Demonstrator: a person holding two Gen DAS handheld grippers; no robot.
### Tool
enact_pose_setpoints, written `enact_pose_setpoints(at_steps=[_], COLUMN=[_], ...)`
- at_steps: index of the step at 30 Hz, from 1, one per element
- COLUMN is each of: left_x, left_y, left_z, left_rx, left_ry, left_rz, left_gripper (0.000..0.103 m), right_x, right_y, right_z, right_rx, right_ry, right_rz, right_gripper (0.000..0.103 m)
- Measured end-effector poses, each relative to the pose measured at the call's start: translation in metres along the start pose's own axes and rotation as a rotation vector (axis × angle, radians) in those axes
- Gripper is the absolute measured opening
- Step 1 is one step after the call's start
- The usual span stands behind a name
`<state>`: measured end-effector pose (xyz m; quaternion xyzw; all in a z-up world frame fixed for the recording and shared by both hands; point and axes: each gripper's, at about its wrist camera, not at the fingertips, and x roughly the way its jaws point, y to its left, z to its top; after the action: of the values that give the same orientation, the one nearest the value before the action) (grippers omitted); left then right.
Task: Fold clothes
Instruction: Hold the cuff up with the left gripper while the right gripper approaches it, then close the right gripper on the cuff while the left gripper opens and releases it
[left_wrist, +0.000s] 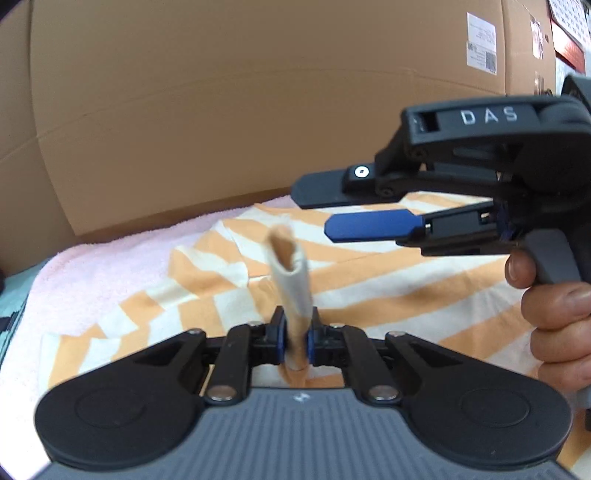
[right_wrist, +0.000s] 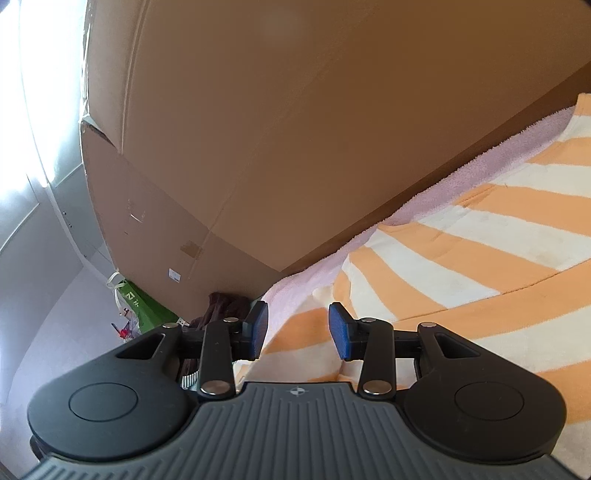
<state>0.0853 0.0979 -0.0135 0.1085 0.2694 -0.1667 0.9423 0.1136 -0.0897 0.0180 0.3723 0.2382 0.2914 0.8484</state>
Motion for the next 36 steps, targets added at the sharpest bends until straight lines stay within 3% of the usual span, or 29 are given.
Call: enact_pose_setpoints(at_steps=[5,8,12,15,20,22,25,29,33,35,36], left_x=[-0.003,-0.004,-0.006,-0.009,-0.015,-0.017,-0.027,-0.051,-0.083,-0.096,-0.1], left_y=[-0.013,-0.027,-0.052,-0.057,-0.062,-0.066,-0.073,-0.078,-0.075,-0.072,-0.072], left_z=[-0.002,-0.004,-0.008,-0.009,-0.011,-0.012,-0.015,-0.02,-0.027,-0.03,-0.03], left_rx=[0.055,0.123,0.246,0.264,0.275,0.289,0.312,0.314,0.25,0.21,0.191], left_ry=[0.006,0.018,0.016,0.014,0.01,0.004,-0.036,-0.155,-0.236,-0.221,-0.207], left_rz=[0.039,0.088,0.163,0.177,0.2,0.224,0.25,0.262,0.189,0.096,0.052], left_gripper=[0.005,0.007,0.007,0.007,0.016,0.025,0.037,0.041,0.04,0.025,0.022], right_x=[-0.001,0.003,0.006,0.008,0.012,0.015,0.015,0.009,0.004,0.002,0.002], right_y=[0.004,0.001,0.006,0.009,0.002,-0.002,-0.004,-0.005,-0.007,-0.007,-0.006], right_z=[-0.001,-0.001,-0.005,-0.008,-0.01,-0.011,-0.012,-0.01,-0.007,-0.005,-0.005], right_rx=[-0.043,-0.015,-0.041,-0.092,-0.079,-0.071,-0.056,-0.035,-0.004,0.007,0.006], right_ry=[0.008,0.051,0.082,0.084,0.105,0.123,0.135,0.099,0.073,0.061,0.057], right_rz=[-0.06,-0.047,-0.039,-0.089,-0.158,-0.177,-0.167,-0.123,-0.088,-0.071,-0.062], right_gripper=[0.046,0.046,0.059,0.058,0.048,0.023,0.007,0.006,0.006,0.006,0.006])
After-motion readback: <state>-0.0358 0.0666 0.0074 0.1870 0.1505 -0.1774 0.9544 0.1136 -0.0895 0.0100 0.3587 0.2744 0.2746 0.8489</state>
